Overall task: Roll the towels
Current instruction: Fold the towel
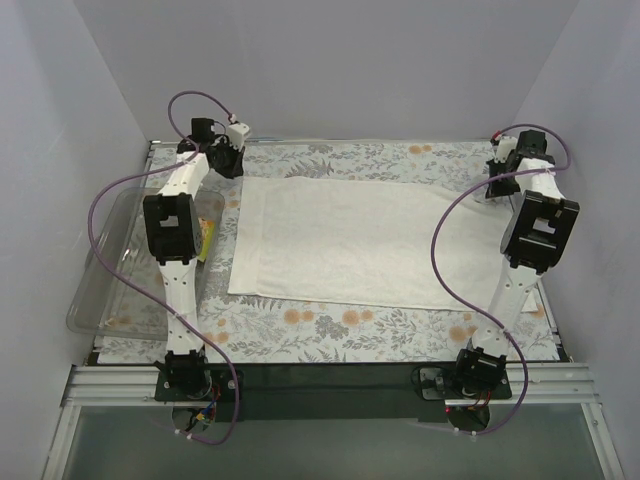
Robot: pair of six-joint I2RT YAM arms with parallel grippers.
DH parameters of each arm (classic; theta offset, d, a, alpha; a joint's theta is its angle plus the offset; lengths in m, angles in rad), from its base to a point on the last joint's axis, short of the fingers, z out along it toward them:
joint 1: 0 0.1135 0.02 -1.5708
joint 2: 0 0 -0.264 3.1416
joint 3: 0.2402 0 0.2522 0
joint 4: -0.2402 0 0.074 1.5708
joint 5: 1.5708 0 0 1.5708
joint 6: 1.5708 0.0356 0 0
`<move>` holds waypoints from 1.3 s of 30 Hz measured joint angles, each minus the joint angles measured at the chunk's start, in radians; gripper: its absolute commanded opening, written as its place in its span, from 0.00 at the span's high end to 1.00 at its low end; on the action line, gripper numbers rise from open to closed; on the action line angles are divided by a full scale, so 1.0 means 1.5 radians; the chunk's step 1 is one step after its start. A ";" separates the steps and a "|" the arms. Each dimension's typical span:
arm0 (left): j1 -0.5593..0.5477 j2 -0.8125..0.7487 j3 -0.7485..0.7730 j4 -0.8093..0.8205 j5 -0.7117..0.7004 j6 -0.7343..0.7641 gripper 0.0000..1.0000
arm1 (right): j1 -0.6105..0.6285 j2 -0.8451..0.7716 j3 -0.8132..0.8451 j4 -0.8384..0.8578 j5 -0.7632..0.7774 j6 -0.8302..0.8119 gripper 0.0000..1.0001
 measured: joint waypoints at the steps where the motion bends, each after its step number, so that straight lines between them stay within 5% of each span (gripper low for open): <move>1: 0.002 -0.007 -0.001 0.000 0.006 0.001 1.00 | 0.000 -0.006 0.000 -0.002 0.000 -0.002 0.99; 8: 0.027 -0.095 -0.050 0.006 0.041 0.016 0.98 | -0.001 -0.061 0.000 -0.003 -0.002 -0.008 0.99; 10: 0.033 -0.111 -0.059 0.005 0.049 0.022 0.66 | -0.001 -0.070 0.000 -0.003 -0.004 -0.009 0.99; 14: 0.034 -0.107 -0.058 0.004 0.057 0.011 0.44 | -0.002 -0.075 -0.001 -0.003 -0.008 -0.009 0.99; 39: 0.009 0.012 -0.044 0.040 0.038 -0.033 0.48 | -0.002 -0.068 -0.002 -0.006 -0.010 -0.009 0.99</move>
